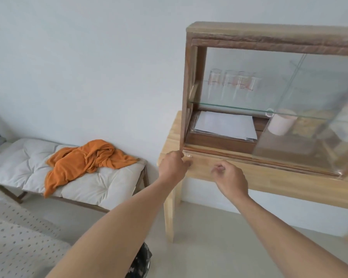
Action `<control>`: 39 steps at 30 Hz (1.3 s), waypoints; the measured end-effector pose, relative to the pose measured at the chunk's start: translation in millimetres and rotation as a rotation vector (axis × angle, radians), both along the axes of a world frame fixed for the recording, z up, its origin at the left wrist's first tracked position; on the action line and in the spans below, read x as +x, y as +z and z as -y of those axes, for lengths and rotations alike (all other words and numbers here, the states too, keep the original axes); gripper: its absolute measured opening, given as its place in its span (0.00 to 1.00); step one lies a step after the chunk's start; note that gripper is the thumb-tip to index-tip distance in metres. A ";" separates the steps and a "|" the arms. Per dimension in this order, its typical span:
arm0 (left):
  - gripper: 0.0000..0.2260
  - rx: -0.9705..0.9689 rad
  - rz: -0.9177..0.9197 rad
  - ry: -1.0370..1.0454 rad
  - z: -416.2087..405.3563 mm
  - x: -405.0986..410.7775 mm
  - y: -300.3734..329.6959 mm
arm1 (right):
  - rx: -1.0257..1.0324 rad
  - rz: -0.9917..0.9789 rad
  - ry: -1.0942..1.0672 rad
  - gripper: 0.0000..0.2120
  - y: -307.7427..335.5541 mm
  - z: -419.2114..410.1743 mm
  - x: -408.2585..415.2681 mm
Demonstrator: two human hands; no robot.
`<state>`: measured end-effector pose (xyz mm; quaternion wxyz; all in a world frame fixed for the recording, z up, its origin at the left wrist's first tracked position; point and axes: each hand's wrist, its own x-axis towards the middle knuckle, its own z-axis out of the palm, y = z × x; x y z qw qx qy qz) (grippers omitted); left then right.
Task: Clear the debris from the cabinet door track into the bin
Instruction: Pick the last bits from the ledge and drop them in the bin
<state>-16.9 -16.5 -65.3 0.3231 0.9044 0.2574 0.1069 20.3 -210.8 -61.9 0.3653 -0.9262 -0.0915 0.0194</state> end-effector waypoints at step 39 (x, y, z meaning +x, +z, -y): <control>0.17 -0.405 -0.478 0.320 -151.8 -262.8 -272.3 | -0.247 -0.337 0.530 0.08 -243.7 -157.0 -158.4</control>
